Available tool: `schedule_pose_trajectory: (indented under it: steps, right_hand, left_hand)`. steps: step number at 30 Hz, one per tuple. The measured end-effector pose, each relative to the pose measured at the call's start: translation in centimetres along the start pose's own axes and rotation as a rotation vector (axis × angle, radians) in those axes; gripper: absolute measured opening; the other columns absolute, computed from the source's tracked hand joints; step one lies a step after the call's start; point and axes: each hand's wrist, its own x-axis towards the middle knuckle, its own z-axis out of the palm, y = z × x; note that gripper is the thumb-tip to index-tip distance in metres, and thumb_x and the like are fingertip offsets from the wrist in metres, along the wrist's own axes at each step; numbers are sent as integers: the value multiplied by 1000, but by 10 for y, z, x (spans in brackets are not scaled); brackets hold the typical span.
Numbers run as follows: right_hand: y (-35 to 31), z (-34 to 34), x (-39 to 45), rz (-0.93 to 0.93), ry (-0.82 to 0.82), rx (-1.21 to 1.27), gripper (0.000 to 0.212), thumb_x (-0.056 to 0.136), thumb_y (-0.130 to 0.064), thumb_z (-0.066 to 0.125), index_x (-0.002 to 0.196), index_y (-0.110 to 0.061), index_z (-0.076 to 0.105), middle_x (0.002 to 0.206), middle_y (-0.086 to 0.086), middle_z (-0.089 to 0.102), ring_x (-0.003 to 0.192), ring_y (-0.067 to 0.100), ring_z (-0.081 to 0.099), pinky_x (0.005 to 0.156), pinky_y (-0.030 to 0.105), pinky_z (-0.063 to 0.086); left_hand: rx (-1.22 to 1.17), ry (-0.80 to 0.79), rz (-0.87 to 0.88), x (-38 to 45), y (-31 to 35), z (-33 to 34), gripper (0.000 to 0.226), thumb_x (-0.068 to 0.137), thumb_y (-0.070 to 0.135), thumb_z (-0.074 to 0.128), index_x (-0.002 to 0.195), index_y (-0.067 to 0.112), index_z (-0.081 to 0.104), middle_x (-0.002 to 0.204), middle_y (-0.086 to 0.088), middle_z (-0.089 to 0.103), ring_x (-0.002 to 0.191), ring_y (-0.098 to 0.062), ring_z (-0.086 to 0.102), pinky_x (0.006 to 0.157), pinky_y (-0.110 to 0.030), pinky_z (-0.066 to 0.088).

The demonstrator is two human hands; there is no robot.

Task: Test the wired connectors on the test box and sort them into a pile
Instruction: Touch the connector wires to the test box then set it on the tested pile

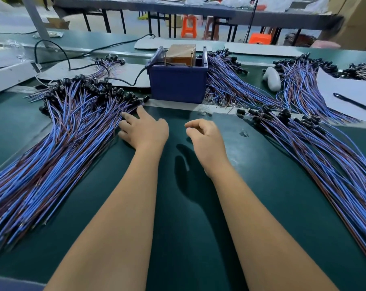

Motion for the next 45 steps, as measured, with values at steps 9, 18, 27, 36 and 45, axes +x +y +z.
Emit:
schedule_pose_trajectory:
  steps: [9, 18, 27, 36, 45]
  right_hand:
    - [3, 0, 1, -39, -52, -28, 17, 93, -14, 55, 85, -27, 63, 107, -5, 52, 90, 3, 53, 76, 5, 39]
    - [3, 0, 0, -38, -49, 6, 19, 93, -12, 54, 83, -27, 59, 106, -12, 40, 98, 11, 54, 62, -1, 38]
    - [1, -1, -1, -39, -42, 11, 16, 93, -11, 53, 85, -24, 60, 109, -6, 40, 89, 10, 54, 58, 2, 40]
    - [1, 0, 0, -36, -53, -22, 15, 94, -12, 52, 87, -22, 61, 105, -10, 41, 85, 2, 52, 60, 1, 39]
    - [4, -2, 4, -10, -10, 86, 22, 93, -9, 50, 83, -23, 64, 86, -3, 63, 69, 7, 57, 59, 10, 42]
  left_hand:
    - [118, 42, -23, -3, -11, -7, 48, 90, 34, 44, 136, 18, 47, 162, -25, 1, 149, -39, -3, 114, -58, 8]
    - [58, 210, 47, 14, -41, -27, 40, 89, 21, 57, 129, 20, 56, 127, -10, 60, 122, -38, 45, 92, -45, 39]
    - [-81, 352, 120, 12, -43, -25, 23, 97, 25, 54, 110, 16, 71, 109, -11, 69, 107, -38, 56, 85, -45, 45]
    - [-47, 254, 158, 10, -36, -19, 14, 92, 35, 64, 96, 32, 77, 115, -8, 52, 114, -36, 39, 85, -37, 32]
    - [-478, 448, 398, -6, -17, -21, 17, 96, 29, 54, 97, 21, 69, 68, 6, 56, 76, -24, 54, 77, -43, 45]
